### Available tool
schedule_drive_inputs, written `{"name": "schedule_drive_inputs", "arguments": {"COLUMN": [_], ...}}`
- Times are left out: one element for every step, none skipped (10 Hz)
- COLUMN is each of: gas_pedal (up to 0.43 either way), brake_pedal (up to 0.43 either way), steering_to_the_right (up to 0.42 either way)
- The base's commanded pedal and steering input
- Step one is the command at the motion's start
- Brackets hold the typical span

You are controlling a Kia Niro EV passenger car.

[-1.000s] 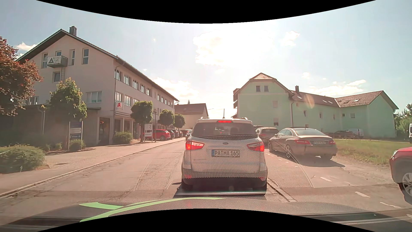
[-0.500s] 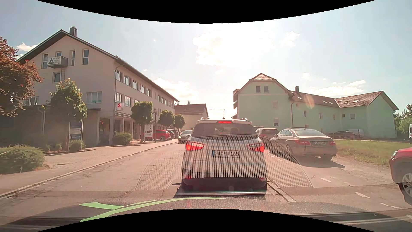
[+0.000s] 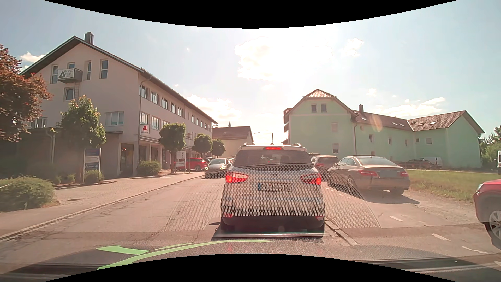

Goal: Follow the waypoints while adhering to traffic rules and regulations

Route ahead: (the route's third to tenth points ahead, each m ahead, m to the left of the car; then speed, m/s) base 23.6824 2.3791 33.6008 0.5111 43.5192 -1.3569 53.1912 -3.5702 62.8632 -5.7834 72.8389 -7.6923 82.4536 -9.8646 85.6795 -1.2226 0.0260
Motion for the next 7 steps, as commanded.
{"name": "schedule_drive_inputs", "arguments": {"gas_pedal": [0.000,0.000,0.000,0.000,0.000,0.000,0.000], "brake_pedal": [0.256,0.256,0.256,0.262,0.256,0.262,0.262], "steering_to_the_right": [0.010,0.010,0.010,0.010,0.010,0.010,0.010]}}
